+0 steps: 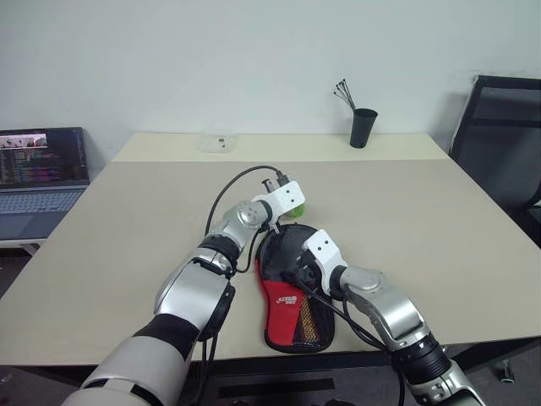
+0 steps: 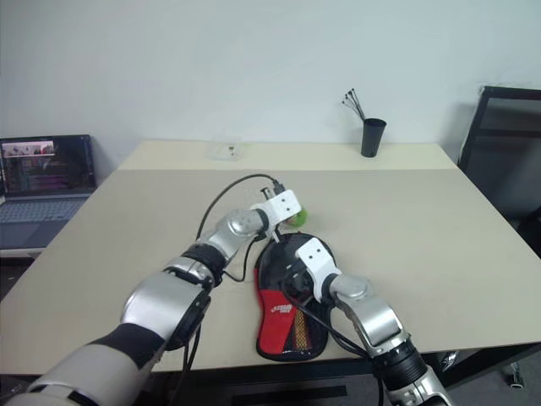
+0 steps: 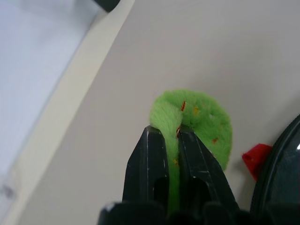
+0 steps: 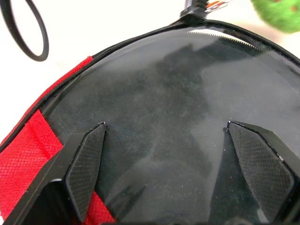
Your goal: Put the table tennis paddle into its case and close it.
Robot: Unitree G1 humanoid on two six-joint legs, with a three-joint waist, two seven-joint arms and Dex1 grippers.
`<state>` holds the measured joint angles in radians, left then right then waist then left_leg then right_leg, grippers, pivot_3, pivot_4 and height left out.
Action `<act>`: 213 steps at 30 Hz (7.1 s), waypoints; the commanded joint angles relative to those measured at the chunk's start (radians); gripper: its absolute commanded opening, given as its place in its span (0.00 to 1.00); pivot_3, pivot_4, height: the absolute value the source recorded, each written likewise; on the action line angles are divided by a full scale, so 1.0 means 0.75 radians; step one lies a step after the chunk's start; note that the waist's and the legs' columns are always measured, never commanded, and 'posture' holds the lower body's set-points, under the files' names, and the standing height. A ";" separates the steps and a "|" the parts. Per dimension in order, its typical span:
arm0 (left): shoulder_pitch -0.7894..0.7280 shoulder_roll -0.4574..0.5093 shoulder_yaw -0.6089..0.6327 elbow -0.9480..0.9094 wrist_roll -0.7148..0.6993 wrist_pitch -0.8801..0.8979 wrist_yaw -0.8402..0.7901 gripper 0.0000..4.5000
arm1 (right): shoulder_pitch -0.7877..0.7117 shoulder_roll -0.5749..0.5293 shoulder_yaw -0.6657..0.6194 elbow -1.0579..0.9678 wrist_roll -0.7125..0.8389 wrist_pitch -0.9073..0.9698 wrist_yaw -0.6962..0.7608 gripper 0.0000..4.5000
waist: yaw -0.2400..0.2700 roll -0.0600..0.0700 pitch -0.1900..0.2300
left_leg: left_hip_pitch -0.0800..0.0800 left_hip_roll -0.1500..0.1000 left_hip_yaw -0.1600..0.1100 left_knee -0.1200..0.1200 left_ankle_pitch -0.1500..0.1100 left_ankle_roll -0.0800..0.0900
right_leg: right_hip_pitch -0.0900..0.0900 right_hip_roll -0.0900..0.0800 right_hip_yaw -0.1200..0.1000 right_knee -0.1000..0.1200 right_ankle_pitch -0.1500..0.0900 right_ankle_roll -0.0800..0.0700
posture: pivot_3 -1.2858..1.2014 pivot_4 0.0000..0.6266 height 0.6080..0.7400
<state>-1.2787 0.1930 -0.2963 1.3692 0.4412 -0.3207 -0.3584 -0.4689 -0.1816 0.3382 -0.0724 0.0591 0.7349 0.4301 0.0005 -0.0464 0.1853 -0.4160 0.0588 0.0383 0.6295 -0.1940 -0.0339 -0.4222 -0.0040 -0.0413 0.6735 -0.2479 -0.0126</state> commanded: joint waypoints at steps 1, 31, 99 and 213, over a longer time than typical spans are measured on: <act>-0.093 -0.033 -0.047 -0.030 0.058 -0.094 0.048 0.00 | 0.072 -0.033 0.064 0.100 -0.048 0.082 -0.003 1.00 | 0.000 0.000 0.000 | 0.000 0.000 0.000 0.000 0.000 0.000 | 0.000 0.000 0.000 0.000 0.000 0.000 | 0.52 0.24 1.00; -0.126 -0.350 -0.145 -0.030 0.120 -0.339 -0.137 0.21 | 0.107 -0.028 0.077 0.070 -0.047 0.101 -0.022 1.00 | 0.000 0.006 -0.004 | -0.001 -0.002 0.000 0.000 -0.001 -0.001 | 0.001 -0.001 0.000 -0.003 0.000 0.000 | 0.52 0.24 1.00; 0.782 0.261 0.285 -1.252 -0.804 0.805 -1.012 0.86 | -0.734 -0.082 -0.540 1.052 0.232 -0.342 -0.111 1.00 | -0.043 0.012 -0.006 | 0.000 0.003 0.002 -0.001 -0.001 -0.001 | -0.004 0.004 0.004 0.005 -0.002 -0.004 | 0.52 0.24 1.00; 0.621 0.000 0.003 -0.587 -0.568 0.333 -1.038 0.87 | 0.839 0.037 -0.696 -1.018 0.515 0.441 -0.442 0.00 | 0.046 0.031 -0.032 | -0.005 -0.021 -0.013 -0.001 -0.016 0.021 | 0.024 -0.026 -0.011 -0.037 -0.006 0.018 | 0.52 0.24 1.00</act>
<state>-0.8414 0.1988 -0.2664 0.8750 -0.0335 -0.0853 -1.1475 0.1380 -0.1335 -0.1630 -0.8006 0.4411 1.0651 0.0938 0.0349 -0.0233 0.1615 -0.4198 0.0432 0.0287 0.6291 -0.2057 -0.0179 -0.4043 -0.0238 -0.0496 0.6454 -0.2521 0.0006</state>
